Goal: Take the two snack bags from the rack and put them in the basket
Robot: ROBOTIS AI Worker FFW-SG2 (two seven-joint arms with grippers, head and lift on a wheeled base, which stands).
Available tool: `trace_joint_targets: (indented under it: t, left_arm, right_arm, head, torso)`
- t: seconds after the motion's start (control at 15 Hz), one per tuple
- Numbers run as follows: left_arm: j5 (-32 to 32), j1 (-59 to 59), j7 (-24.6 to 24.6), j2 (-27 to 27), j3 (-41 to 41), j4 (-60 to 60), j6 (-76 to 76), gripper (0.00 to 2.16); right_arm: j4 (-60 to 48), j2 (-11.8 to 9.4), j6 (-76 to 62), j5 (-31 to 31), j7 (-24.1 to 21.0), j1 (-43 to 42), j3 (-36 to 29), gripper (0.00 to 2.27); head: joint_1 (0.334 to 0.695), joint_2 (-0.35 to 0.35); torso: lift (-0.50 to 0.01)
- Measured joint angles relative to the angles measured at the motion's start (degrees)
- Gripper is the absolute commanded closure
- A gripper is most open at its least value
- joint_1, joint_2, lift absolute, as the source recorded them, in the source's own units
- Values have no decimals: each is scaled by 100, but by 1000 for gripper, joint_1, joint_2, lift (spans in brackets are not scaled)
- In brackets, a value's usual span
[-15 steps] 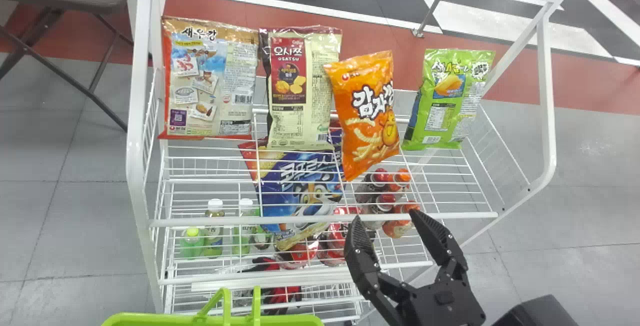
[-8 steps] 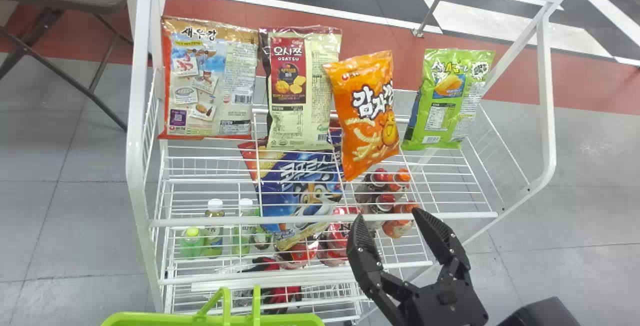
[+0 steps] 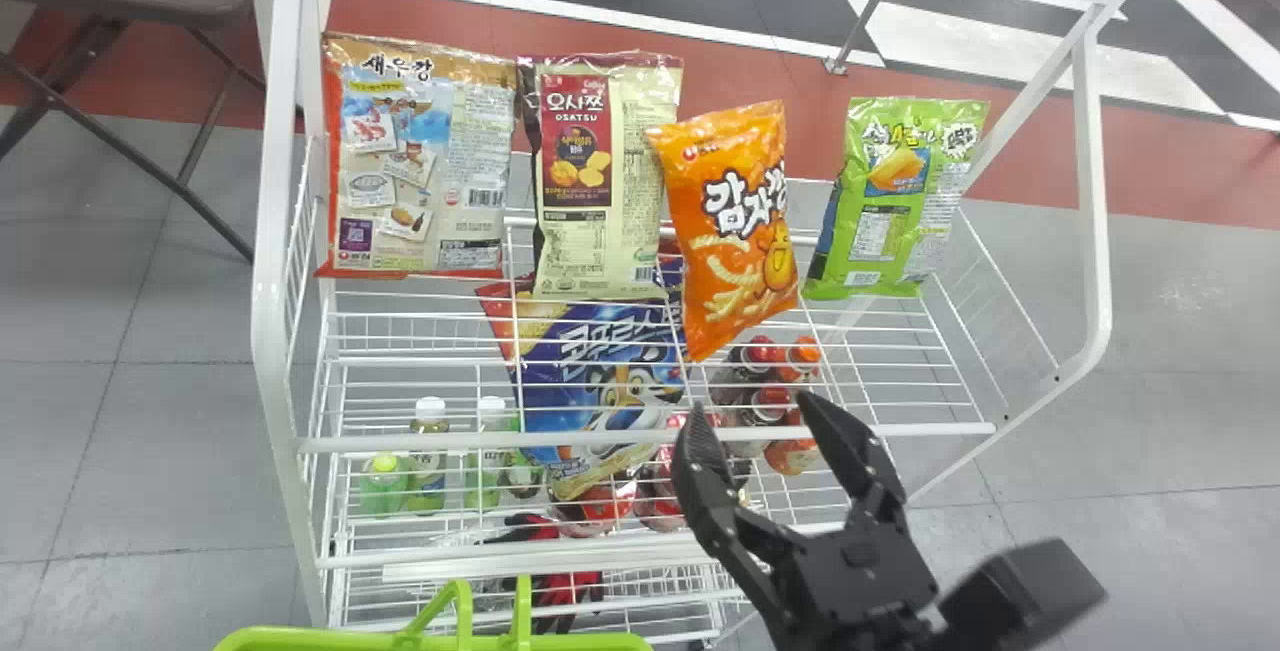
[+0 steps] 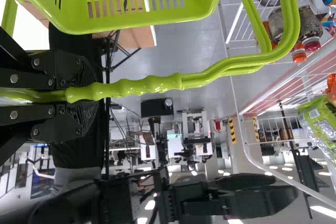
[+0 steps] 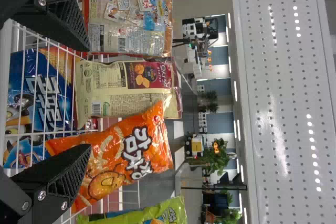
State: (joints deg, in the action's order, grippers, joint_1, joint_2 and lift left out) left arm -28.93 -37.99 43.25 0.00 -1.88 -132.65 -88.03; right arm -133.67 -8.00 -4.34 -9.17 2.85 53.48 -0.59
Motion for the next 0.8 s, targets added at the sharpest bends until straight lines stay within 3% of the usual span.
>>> trace_joint_targets:
  t: [0.4, 0.67, 0.8]
  left_arm:
    - [52, -5, -81, 23, -206, -62, -98, 1649]
    - [90, 165, -86, 101, -318, -31, -191, 1649]
    - [86, 172, -63, 128, -311, -14, -193, 1649]
  right_arm:
    - [515, 7, 1156, 444, -71, -1522, 754, 181]
    - [856, 14, 1977, 814, -436, -2534, 1373, 178]
    - [1150, 41, 2335, 866, -572, -3146, 1687, 178]
  head:
    - [695, -350]
    - [695, -350]
    - [695, -304]
  torso:
    - [-10]
    - [-10]
    - [-10]
